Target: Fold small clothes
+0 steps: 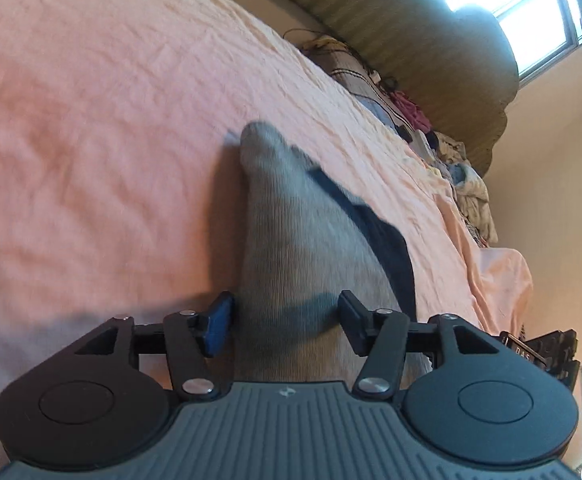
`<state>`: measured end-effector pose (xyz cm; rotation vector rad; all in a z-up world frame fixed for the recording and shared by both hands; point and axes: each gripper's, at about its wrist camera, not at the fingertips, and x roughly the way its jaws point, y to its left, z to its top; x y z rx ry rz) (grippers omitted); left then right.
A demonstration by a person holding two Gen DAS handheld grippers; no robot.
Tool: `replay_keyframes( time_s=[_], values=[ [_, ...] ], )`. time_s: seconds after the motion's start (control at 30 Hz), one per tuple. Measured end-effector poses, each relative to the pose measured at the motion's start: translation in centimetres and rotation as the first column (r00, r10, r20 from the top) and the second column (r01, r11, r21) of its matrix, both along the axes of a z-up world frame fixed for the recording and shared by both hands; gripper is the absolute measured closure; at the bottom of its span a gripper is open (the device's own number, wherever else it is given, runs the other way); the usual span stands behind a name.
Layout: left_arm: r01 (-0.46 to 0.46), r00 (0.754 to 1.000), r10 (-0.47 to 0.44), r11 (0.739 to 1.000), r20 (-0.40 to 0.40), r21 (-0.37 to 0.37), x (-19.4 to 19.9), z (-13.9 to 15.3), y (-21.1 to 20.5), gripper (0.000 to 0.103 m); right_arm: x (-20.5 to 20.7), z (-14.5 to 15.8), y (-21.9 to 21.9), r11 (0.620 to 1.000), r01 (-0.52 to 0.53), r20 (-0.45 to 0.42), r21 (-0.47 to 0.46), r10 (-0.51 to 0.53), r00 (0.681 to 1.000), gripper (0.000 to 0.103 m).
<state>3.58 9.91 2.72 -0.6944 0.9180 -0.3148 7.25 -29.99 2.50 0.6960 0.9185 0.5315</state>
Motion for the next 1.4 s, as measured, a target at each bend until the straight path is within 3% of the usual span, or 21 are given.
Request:
replay_keyframes(
  time_s=[0.07, 0.17, 0.2, 0.23, 0.27, 0.4, 0.47, 0.57, 0.67, 0.73, 0.77, 0.8, 0.87, 0.93, 1.03, 1.07, 1.1, 1.17, 1.23, 1.33, 1.4],
  values=[
    [0.027, 0.999, -0.028, 0.999, -0.024, -0.041, -2.0, -1.1, -0.7, 0.046, -2.1, -0.3, -0.4, 1.0, -0.027, -0.015, 0.008, 0.028, 1.0, 0.036],
    [0.044, 0.999, -0.043, 0.998, 0.027, -0.048, -4.2, -1.5, -2.0, 0.048, -4.2, -0.5, 0.6, 0.997, -0.082, -0.007, -0.015, 0.082, 0.997, 0.036],
    [0.049, 0.998, -0.048, 0.998, 0.037, -0.034, -4.3, -1.5, -2.4, 0.065, -4.7, -0.5, 1.2, 0.995, -0.096, 0.014, -0.037, 0.096, 0.995, 0.042],
    [0.052, 0.998, -0.052, 0.998, 0.02, -0.027, -4.2, -1.7, -2.7, 0.083, -4.9, -0.5, 1.7, 0.992, -0.116, 0.018, -0.056, 0.117, 0.993, 0.052],
    [0.052, 0.999, -0.052, 0.998, -0.006, -0.036, -3.9, -1.8, -2.8, 0.088, -4.8, -0.7, 2.1, 0.988, -0.146, -0.003, -0.056, 0.146, 0.989, 0.083],
    [0.059, 0.998, -0.058, 0.998, 0.015, -0.019, -5.0, 0.0, -1.7, 0.09, -6.2, 1.2, 1.9, 0.979, -0.177, 0.062, -0.096, 0.184, 0.981, 0.083],
    [0.093, 0.995, -0.094, 0.995, 0.024, 0.036, -5.7, 0.2, -1.6, 0.089, -6.9, 1.2, 1.3, 0.979, -0.174, 0.064, -0.11, 0.182, 0.981, 0.083],
    [0.102, 0.993, -0.109, 0.984, 0.041, 0.145, -6.9, -0.6, -2.0, 0.086, -7.0, -0.4, 1.3, 0.979, -0.167, 0.028, -0.117, 0.171, 0.985, 0.077],
    [0.093, 0.986, -0.121, 0.971, 0.115, 0.219, -8.2, 1.3, -2.4, 0.076, -6.3, 1.3, 0.2, 0.994, -0.095, 0.037, -0.054, 0.097, 0.995, 0.046],
    [0.033, 0.968, -0.103, 0.956, 0.229, 0.29, -9.6, 2.2, -2.8, 0.057, -5.3, 3.1, -0.6, 0.999, -0.037, 0.103, -0.023, 0.039, 0.994, 0.045],
    [0.002, 0.955, -0.098, 0.947, 0.281, 0.322, -10.2, 2.3, -3.1, 0.032, -4.4, 3.8, -0.7, 1.0, -0.024, 0.111, -0.002, 0.025, 0.993, 0.045],
    [-0.021, 0.943, -0.098, 0.937, 0.319, 0.35, -10.5, 2.2, -3.5, 0.022, -3.2, 4.3, -0.5, 1.0, -0.018, 0.112, 0.014, 0.017, 0.994, 0.045],
    [-0.028, 0.929, -0.126, 0.914, 0.348, 0.405, -10.7, 1.3, -4.7, 0.022, -0.8, 4.8, 0.4, 1.0, -0.031, 0.108, 0.002, 0.031, 0.994, 0.045],
    [-0.013, 0.946, -0.136, 0.891, 0.294, 0.453, -10.2, -0.3, -5.6, 0.022, 1.7, 4.4, 1.6, 0.998, -0.013, 0.061, -0.059, 0.017, 0.998, 0.045],
    [-0.004, 0.944, -0.144, 0.895, 0.298, 0.445, -10.2, -0.8, -5.2, 0.021, 4.4, 3.1, 3.5, 0.992, -0.027, 0.003, -0.124, 0.027, 1.0, 0.045],
    [-0.007, 0.945, -0.136, 0.901, 0.298, 0.434, -10.1, -0.9, -5.0, 0.021, 5.0, 2.4, 4.1, 0.988, -0.032, -0.03, -0.15, 0.028, 0.999, 0.045],
    [-0.006, 0.945, -0.132, 0.908, 0.3, 0.418, -10.2, -1.0, -4.6, 0.02, 5.5, 1.9, 4.5, 0.985, -0.037, -0.045, -0.167, 0.029, 0.999, 0.056],
    [-0.005, 0.944, -0.13, 0.914, 0.304, 0.406, -10.1, -1.1, -4.4, 0.019, 5.6, 2.1, 4.8, 0.988, -0.045, -0.001, -0.151, 0.045, 0.999, 0.089],
    [-0.003, 0.943, -0.133, 0.914, 0.306, 0.407, -10.2, -1.1, -4.5, 0.018, 4.9, 3.1, 4.3, 0.99, -0.027, 0.097, -0.142, 0.041, 0.994, 0.09],
    [0.006, 0.941, -0.142, 0.914, 0.307, 0.405, -10.1, -1.2, -4.5, 0.014, 5.2, 0.3, 3.9, 0.971, -0.023, 0.044, -0.238, 0.034, 0.998, 0.097],
    [0.009, 0.941, -0.143, 0.917, 0.307, 0.4, -10.1, -1.2, -4.5, 0.013, 4.2, 0.2, 3.0, 0.986, 0.001, 0.042, -0.165, 0.006, 0.999, 0.094]
  ],
)
